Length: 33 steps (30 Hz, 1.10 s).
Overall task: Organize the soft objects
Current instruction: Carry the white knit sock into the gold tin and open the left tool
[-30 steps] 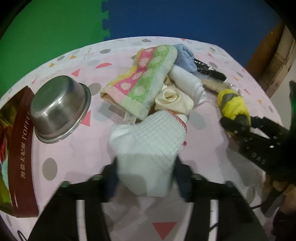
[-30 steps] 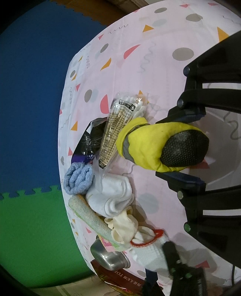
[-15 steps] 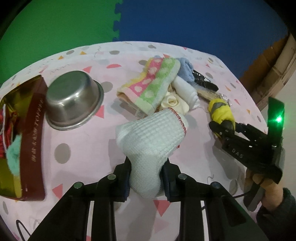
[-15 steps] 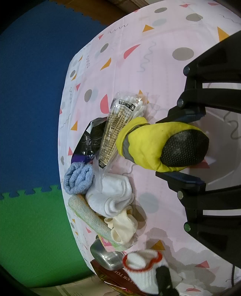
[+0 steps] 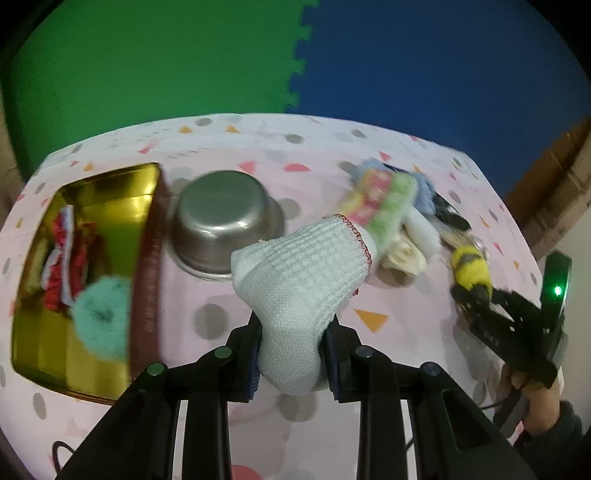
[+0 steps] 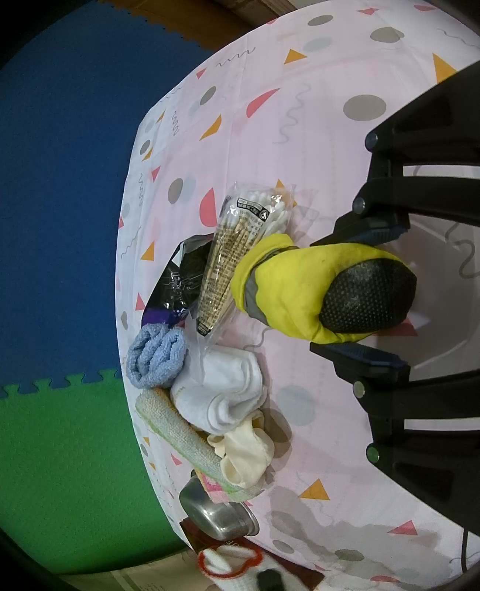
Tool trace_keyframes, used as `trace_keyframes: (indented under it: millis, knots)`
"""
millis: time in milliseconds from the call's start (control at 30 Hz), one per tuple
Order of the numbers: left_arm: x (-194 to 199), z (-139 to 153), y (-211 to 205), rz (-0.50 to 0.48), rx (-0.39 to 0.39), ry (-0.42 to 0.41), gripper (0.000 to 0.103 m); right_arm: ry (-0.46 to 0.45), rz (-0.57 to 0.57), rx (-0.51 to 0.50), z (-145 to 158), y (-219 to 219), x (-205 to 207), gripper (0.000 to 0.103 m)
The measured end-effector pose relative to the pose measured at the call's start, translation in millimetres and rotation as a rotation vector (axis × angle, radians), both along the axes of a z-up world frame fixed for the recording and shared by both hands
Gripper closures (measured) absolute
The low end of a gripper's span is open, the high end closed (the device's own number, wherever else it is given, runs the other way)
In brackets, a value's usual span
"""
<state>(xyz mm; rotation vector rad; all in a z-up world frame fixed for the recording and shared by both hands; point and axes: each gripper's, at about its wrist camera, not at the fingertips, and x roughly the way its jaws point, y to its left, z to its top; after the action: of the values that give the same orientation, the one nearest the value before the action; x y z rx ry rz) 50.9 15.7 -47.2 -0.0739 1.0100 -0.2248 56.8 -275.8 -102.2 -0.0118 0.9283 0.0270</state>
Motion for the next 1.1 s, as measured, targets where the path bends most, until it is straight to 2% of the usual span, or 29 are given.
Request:
trace_keyframes:
  millis: [233,600,833,1100]
  knots:
    - [11.0,15.5,44.8,0.109,0.027,-0.036,0.078,0.0,0.0,-0.001,0.0,0.1,0.0,0.056]
    - [43.9,17.1,117.8,0.271,0.09,-0.047,0.077,0.0,0.0,-0.002,-0.3,0.4,0.3,0.056]
    - [76.5,5.7,136.6,0.306,0.109,-0.015,0.077,0.001,0.0,-0.002,-0.2,0.5,0.2,0.056]
    - [104.4,-20.7,141.0,0.291,0.123,0.047,0.077,0.001,0.0,-0.002,-0.1,0.2,0.3,0.056]
